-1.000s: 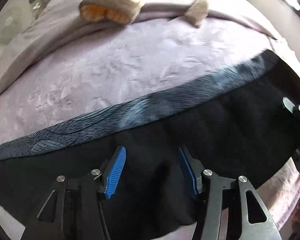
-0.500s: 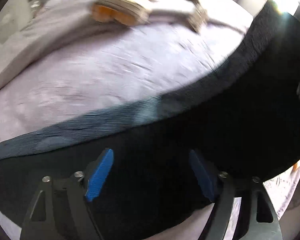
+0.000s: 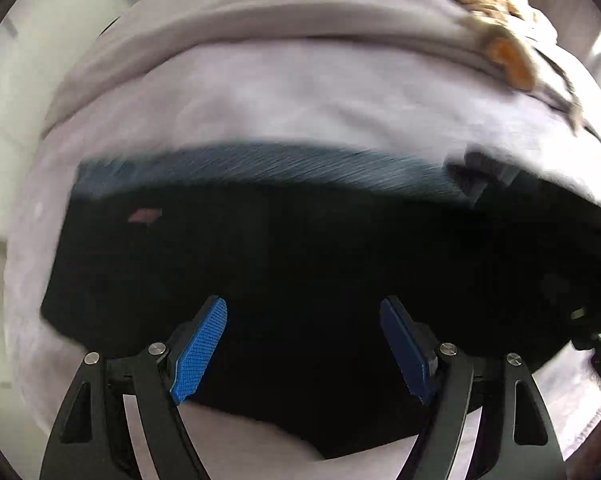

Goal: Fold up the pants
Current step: 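Fold the held leg ends over toward the waistband with the right gripper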

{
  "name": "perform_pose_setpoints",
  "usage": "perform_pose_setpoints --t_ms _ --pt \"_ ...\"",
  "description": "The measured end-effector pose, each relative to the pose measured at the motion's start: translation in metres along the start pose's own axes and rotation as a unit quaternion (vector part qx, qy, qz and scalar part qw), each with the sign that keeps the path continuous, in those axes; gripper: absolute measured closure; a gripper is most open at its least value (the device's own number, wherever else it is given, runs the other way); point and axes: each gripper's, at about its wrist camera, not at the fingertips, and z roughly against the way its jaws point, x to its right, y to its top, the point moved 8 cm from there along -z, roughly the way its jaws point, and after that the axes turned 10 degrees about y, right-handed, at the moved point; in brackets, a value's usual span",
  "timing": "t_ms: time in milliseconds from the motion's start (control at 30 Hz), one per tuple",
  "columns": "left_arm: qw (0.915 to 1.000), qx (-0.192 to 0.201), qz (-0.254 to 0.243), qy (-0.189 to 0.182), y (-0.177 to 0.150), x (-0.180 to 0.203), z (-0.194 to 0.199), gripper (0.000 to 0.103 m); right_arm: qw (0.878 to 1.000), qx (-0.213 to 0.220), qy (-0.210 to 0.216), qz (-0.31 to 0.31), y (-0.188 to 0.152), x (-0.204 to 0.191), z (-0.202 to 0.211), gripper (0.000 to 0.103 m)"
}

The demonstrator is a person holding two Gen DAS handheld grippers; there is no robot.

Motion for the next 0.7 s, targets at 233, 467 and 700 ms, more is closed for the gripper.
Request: perform_pose_setpoints --t_ms 233,467,700 --pt "0.9997 -0.010 0.019 0.005 -0.016 -0.055 -0.005 0.023 0.968 -0.064 -0.192 0.147 -0.035 -0.050 -0.053 0.068" --pt "0.9978 0.003 -0.021 -0.062 -0.006 -0.036 0.019 0.023 0.974 -0.035 -0.102 0.198 -0.038 -0.090 0.005 0.048" --pt "0.9841 -0.031 -0.036 -0.171 0.000 0.030 0.044 0.023 0.959 -0.014 0.128 -0.251 -0.064 0.021 0.031 0.048"
